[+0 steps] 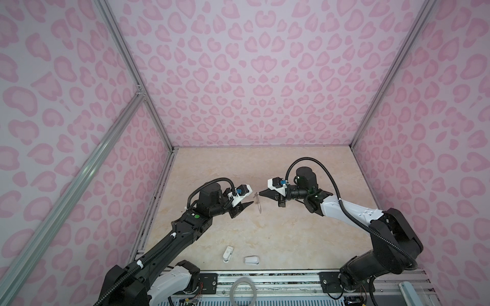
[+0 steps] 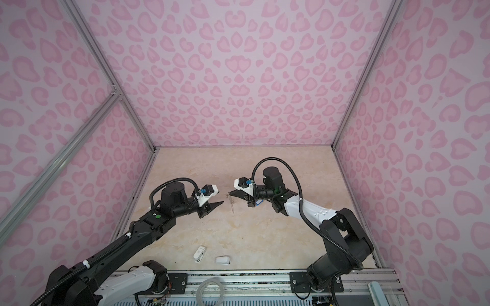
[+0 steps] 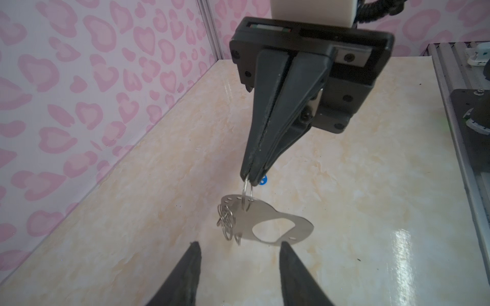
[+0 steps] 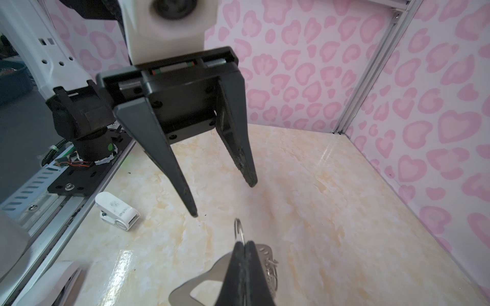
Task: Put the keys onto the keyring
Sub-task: 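Bring the held plate toward the left gripper while the left gripper approaches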
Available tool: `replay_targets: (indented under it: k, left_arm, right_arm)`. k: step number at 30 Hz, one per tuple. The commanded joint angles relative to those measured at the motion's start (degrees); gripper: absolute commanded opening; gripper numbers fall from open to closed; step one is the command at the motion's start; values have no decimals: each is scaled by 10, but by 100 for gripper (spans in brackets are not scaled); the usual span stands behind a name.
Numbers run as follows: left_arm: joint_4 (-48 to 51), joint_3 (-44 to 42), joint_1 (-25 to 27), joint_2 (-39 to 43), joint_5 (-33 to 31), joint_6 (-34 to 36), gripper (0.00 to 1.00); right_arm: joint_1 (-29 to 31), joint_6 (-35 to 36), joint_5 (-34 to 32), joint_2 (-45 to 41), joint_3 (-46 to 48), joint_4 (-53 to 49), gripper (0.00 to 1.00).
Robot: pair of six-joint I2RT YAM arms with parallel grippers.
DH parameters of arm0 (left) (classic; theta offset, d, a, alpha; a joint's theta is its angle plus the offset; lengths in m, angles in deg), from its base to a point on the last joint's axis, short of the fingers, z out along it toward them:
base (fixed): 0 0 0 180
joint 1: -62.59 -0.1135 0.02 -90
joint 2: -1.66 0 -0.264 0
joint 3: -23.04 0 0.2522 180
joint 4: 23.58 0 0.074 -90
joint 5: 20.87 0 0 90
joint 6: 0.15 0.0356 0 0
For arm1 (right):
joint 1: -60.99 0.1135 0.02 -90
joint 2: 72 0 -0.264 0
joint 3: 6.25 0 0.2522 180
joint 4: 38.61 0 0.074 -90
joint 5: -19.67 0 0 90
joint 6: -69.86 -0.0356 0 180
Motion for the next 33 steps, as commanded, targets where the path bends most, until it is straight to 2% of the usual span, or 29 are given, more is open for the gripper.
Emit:
replay_targets:
  k: [1, 23, 29, 30, 33]
  left_arm:
    - [-19, 17, 11, -13, -12, 2, 47]
    - [-14, 54, 41, -53, -8, 4, 19]
    - [0, 73, 44, -63, 19, 6, 3]
    - [0, 73, 44, -63, 19, 8, 4]
    - [2, 74, 45, -60, 19, 14, 4]
  right_arm:
    - [-2, -33, 26, 2, 6, 63, 0]
    - [-6, -21, 49, -2, 18, 62, 0]
    - [-11, -15, 48, -6, 23, 59, 0]
    - [-14, -15, 44, -9, 26, 60, 1]
    - [-31, -13, 24, -28, 45, 73, 18]
